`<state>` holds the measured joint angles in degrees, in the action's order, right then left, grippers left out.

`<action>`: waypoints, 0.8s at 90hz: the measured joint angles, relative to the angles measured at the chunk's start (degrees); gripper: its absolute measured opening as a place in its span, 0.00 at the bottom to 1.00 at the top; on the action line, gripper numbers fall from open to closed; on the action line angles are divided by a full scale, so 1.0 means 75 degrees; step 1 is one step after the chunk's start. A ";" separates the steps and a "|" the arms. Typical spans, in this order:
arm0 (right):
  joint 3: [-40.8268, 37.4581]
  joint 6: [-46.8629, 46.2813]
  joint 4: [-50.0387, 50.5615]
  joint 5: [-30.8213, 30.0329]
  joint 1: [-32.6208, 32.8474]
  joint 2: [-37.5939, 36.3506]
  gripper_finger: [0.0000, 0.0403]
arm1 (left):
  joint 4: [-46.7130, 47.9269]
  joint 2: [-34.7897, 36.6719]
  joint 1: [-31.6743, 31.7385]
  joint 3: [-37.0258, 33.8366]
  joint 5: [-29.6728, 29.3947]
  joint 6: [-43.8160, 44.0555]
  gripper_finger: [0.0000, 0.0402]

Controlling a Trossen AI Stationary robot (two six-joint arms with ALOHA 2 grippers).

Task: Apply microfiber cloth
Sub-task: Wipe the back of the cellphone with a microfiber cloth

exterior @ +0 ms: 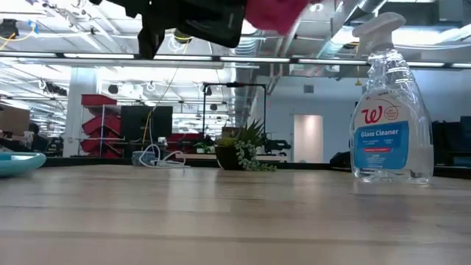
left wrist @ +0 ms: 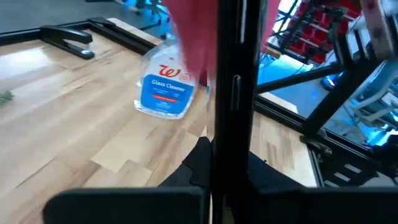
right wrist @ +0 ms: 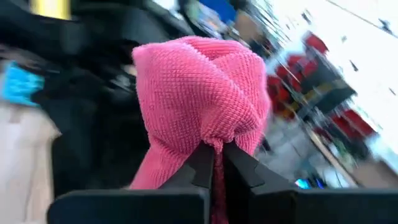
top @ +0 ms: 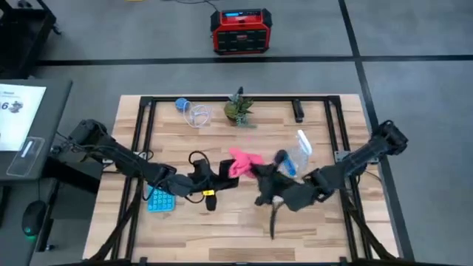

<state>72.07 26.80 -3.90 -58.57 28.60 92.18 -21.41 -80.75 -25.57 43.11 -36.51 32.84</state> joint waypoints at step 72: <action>0.0009 0.0544 -0.0543 0.1731 -0.0842 0.0722 0.00 | 0.0053 0.0003 -0.0107 -0.0006 0.0076 0.0008 0.01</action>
<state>72.14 30.89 -7.98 -45.59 22.28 97.59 -21.01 -80.73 -26.37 43.07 -35.94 32.90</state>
